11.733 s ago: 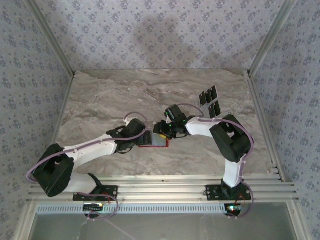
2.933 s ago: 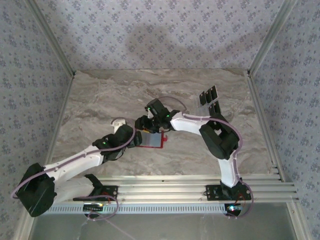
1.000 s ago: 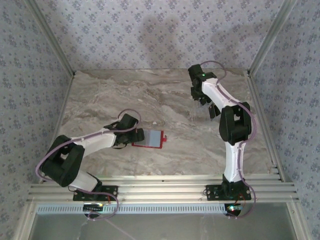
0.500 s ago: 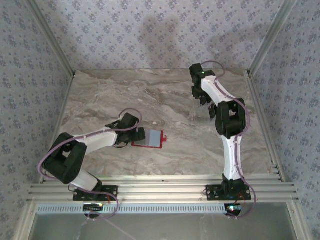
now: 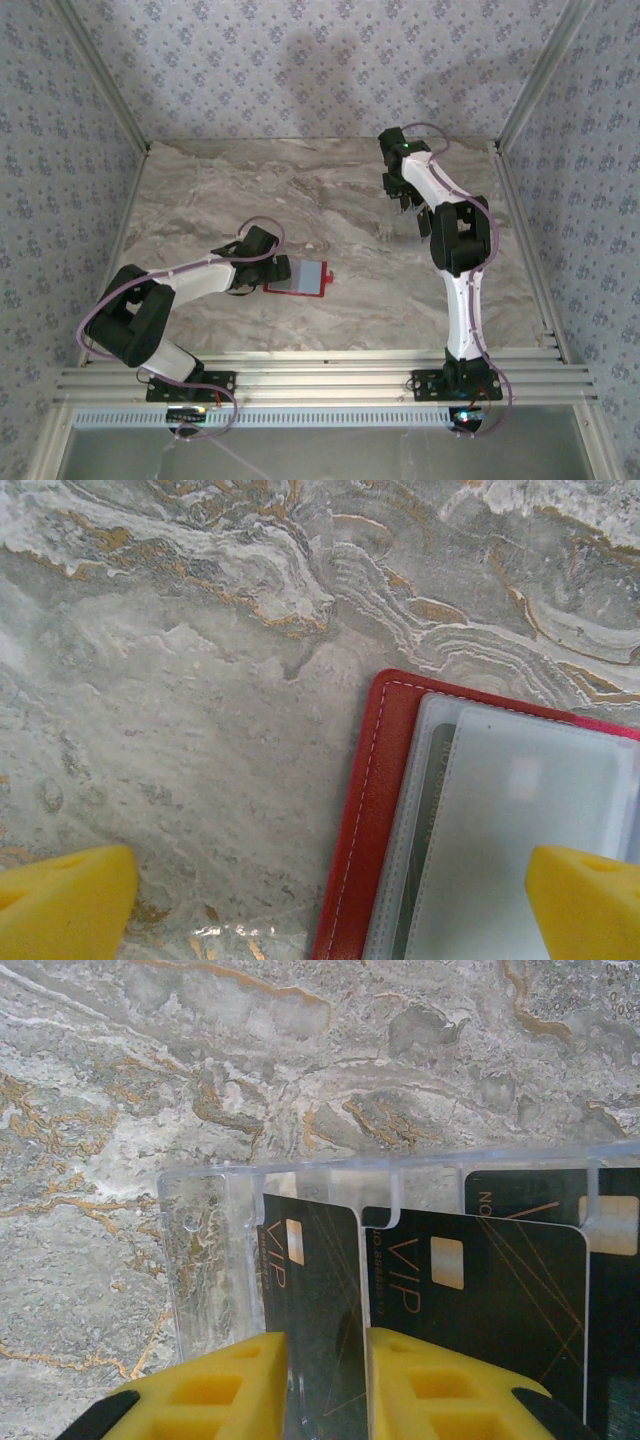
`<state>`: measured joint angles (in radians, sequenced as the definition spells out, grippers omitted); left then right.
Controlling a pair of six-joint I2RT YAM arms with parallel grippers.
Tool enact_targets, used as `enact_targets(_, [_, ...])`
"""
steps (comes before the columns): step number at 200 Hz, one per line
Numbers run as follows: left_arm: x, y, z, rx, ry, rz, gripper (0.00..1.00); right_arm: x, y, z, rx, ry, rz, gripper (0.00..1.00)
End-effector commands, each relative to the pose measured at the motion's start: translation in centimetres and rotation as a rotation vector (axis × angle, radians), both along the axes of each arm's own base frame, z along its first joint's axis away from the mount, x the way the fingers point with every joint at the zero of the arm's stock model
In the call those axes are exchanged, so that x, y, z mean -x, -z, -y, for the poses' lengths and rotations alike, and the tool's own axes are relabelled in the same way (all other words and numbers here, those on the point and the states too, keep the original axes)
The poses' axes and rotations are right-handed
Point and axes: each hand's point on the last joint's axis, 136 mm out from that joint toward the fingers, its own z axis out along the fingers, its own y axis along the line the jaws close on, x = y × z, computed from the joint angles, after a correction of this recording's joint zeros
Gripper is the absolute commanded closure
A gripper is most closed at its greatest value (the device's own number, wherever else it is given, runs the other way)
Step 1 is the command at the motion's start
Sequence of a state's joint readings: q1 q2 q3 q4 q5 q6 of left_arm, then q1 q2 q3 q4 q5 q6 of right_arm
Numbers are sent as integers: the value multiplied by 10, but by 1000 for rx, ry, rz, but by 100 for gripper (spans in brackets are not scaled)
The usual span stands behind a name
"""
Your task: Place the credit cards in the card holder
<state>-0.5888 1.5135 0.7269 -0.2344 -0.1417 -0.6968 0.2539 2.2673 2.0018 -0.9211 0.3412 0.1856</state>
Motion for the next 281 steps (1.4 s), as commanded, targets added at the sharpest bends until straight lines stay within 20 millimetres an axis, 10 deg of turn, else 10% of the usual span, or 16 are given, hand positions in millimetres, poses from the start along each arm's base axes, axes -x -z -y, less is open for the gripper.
enact_targets(1, [-4,0,4,15,4,-6,0,-2,-4,2,-16,3,-6,73])
enact_targets(168, [-4,0,5,17,14,-6,0,-5,-8,-10,-176,6,-5,100])
enact_targets(281, [-9,-9,24,91,51,25,0,6,-95,-48,-469,-19,164,100])
